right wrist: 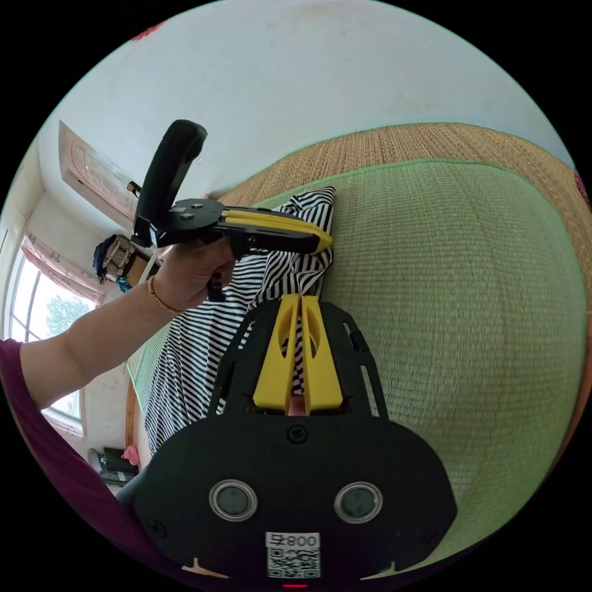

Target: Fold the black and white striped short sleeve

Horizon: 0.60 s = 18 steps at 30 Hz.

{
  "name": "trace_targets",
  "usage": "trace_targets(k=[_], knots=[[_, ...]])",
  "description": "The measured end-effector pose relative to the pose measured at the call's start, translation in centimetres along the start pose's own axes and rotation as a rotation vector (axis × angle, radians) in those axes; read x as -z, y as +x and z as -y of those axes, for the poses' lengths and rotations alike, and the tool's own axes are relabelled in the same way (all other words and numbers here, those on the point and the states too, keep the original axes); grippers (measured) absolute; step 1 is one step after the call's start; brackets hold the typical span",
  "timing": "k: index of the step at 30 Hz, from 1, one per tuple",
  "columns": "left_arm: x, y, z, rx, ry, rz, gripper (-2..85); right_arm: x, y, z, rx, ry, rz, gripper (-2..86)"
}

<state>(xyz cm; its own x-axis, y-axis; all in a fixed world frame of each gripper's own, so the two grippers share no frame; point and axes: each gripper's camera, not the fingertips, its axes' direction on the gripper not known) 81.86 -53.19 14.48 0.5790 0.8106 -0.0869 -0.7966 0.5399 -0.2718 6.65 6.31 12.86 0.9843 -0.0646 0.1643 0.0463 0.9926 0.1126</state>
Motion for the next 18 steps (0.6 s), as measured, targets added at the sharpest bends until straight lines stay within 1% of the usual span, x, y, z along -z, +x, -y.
trace_targets(k=[2,4,7,10,12,13,15,16,18], knots=[[1.2,-0.3,0.2,0.025,0.069,-0.028,0.4,1.0,0.6,0.5,-0.004,0.014,0.008,0.2],[2.7,-0.9,0.7,0.062,0.168,-0.110,0.2,2.5,0.8,1.1,0.012,0.045,0.001,0.2],[4.5,-1.4,1.8,0.092,0.298,-0.192,0.2,6.0,1.0,2.3,0.049,0.096,-0.057,0.2],[4.3,-1.5,3.6,0.102,0.356,-0.281,0.5,9.5,1.6,3.0,0.068,0.137,-0.162,0.2],[3.5,-1.2,4.7,0.087,0.371,-0.319,1.0,11.2,2.5,3.0,0.050,0.153,-0.214,0.2],[2.6,-0.9,5.5,0.076,0.349,-0.333,1.4,11.8,3.4,3.0,0.026,0.151,-0.253,0.2],[1.0,-0.8,6.2,0.064,0.296,-0.308,2.7,12.0,5.3,2.9,-0.021,0.124,-0.315,0.2],[0.0,-1.1,6.1,0.094,0.262,-0.299,3.4,11.7,6.9,2.7,-0.064,0.101,-0.344,0.2],[-0.8,-1.8,4.9,0.112,0.261,-0.320,4.1,10.9,9.3,2.5,-0.124,0.040,-0.366,0.3]])
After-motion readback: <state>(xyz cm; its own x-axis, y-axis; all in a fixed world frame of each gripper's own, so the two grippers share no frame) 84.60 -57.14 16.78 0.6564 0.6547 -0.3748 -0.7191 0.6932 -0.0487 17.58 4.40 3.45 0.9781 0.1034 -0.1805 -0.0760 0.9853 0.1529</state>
